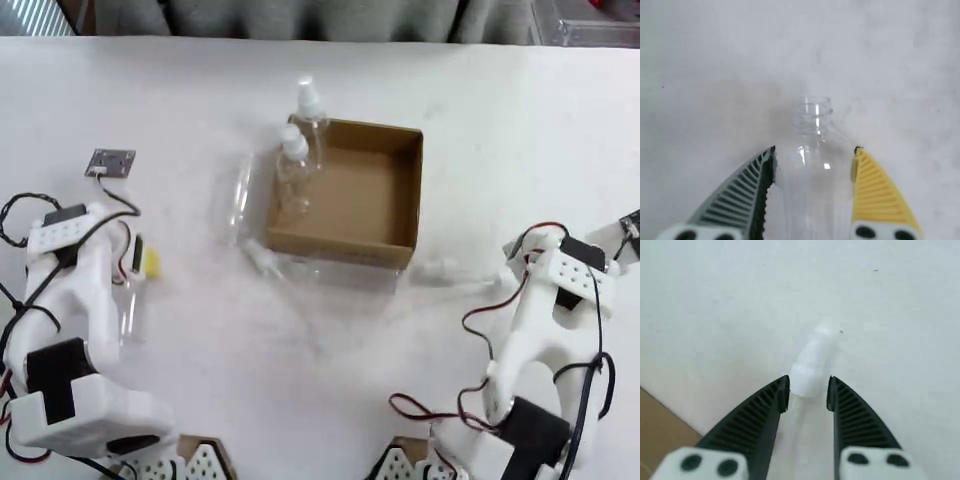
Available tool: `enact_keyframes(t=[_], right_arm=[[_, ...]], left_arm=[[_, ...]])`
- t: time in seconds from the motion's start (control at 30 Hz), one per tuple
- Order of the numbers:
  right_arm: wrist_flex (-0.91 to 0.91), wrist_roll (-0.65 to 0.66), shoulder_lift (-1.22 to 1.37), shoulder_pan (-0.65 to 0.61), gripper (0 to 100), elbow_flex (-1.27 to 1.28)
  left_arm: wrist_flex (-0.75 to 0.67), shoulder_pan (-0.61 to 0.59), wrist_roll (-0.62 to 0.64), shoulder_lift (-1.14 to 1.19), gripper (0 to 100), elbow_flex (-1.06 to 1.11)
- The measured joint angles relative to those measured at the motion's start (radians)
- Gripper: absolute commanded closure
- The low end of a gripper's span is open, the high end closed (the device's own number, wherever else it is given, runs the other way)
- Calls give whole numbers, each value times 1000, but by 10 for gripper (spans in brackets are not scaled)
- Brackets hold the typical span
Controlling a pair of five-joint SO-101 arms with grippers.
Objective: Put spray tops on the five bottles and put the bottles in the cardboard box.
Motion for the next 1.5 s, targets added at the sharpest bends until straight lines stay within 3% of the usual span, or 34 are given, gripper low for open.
enact_keyframes(t=[0.23,0.4,0.77,1.0,1.13,1.33,1.5], right_arm=[[-190,-2,186,-35,893,25],[-175,-5,183,-35,893,23],[92,-6,-64,-34,893,32],[-57,-3,-78,-34,889,163],[-95,95,-78,-34,882,178],[-95,115,-78,-34,748,180],[-95,115,-78,-63,800,180]], left_arm=[[0,32,-3,0,980,0],[0,32,-3,0,980,0],[-3,32,-3,0,980,0],[-3,32,-3,0,980,0],[-3,32,-3,0,980,0],[-3,32,-3,0,980,0],[-3,32,-3,0,980,0]])
